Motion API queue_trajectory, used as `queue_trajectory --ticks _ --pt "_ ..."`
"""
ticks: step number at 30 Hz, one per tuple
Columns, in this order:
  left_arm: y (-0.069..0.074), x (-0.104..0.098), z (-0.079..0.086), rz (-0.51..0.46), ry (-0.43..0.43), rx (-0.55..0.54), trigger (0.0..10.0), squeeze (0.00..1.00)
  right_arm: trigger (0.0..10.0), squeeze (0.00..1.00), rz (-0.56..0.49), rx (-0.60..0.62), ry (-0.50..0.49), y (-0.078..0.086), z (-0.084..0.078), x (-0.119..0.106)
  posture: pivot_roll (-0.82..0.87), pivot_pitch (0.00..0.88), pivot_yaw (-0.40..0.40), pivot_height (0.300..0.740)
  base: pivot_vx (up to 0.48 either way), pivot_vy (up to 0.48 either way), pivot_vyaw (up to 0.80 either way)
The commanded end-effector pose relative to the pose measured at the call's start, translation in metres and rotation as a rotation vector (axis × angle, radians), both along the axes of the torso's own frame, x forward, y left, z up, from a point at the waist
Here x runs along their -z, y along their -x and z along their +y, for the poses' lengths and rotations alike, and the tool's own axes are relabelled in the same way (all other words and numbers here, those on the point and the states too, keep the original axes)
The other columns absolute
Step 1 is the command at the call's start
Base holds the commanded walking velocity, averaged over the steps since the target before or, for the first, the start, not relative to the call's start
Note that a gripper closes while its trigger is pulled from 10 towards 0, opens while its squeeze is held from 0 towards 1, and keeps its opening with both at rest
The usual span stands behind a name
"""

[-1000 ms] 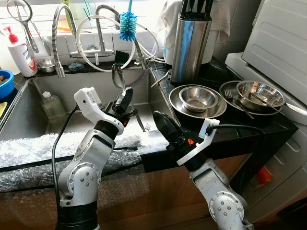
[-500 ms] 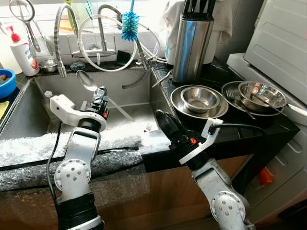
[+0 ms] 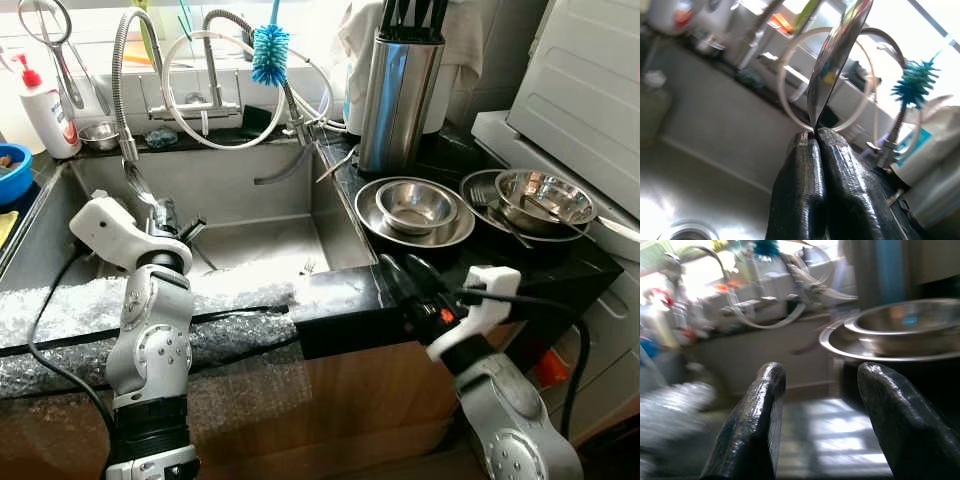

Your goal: Kitchen organization

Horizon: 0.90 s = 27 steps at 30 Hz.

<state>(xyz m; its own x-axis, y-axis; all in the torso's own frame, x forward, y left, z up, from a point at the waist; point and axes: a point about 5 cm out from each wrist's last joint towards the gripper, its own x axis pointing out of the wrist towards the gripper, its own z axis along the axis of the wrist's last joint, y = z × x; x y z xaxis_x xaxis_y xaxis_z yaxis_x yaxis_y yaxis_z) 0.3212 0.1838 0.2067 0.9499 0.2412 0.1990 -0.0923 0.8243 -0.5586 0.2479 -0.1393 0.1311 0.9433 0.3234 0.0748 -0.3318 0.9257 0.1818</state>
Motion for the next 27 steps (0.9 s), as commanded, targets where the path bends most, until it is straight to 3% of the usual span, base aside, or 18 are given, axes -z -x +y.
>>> queue_trajectory --ticks 1,3,4,5,6,7,9,12,13,27 --pt "-0.003 -0.003 -0.004 -0.021 -0.067 0.009 10.0 0.0 10.0 0.0 -0.007 0.118 0.063 0.002 -0.011 0.008 -0.16 0.0 -0.01 0.74 0.0 0.0 0.0" --pt "-0.006 -0.002 -0.006 -0.038 -0.151 0.029 10.0 0.0 10.0 0.0 -0.006 0.226 0.143 0.007 -0.025 0.018 -0.15 0.0 -0.01 0.74 0.0 0.0 0.0" --pt "-0.006 -0.002 -0.006 -0.038 -0.151 0.029 10.0 0.0 10.0 0.0 -0.006 0.226 0.143 0.007 -0.025 0.018 -0.15 0.0 -0.01 0.74 0.0 0.0 0.0" --pt "-0.007 0.0 -0.008 -0.049 -0.206 0.039 10.0 0.0 10.0 0.0 -0.013 0.254 0.213 0.01 -0.029 0.024 -0.16 0.0 -0.008 0.74 0.0 0.0 0.0" --pt "-0.007 0.001 -0.01 -0.051 -0.237 0.047 10.0 0.0 10.0 0.0 -0.012 0.26 0.229 0.012 -0.029 0.027 -0.16 0.0 -0.008 0.74 0.0 0.0 0.0" --pt "-0.007 0.004 -0.017 -0.062 -0.33 0.09 10.0 0.0 10.0 0.0 -0.003 0.287 0.226 0.016 -0.032 0.034 -0.16 0.0 -0.009 0.74 0.0 0.0 0.0" --pt "-0.007 0.008 -0.021 -0.066 -0.382 0.114 10.0 0.0 10.0 0.0 -0.002 0.306 0.25 0.02 -0.033 0.039 -0.16 0.0 -0.01 0.74 0.0 0.0 0.0" --pt "-0.006 0.015 -0.024 -0.058 -0.408 0.131 10.0 0.0 10.0 0.0 0.005 0.315 0.312 0.024 -0.034 0.047 -0.16 0.0 -0.009 0.74 0.0 0.0 0.0" --pt "-0.006 0.02 -0.024 -0.051 -0.42 0.133 10.0 0.0 10.0 0.0 0.054 0.339 0.33 0.029 -0.036 0.062 -0.16 0.0 -0.009 0.74 0.0 0.0 0.0" --pt "-0.009 0.038 -0.024 -0.034 -0.471 0.136 10.0 0.0 10.0 0.0 0.385 0.357 0.308 0.057 -0.034 0.148 -0.16 0.0 -0.012 0.74 0.0 0.0 0.0"
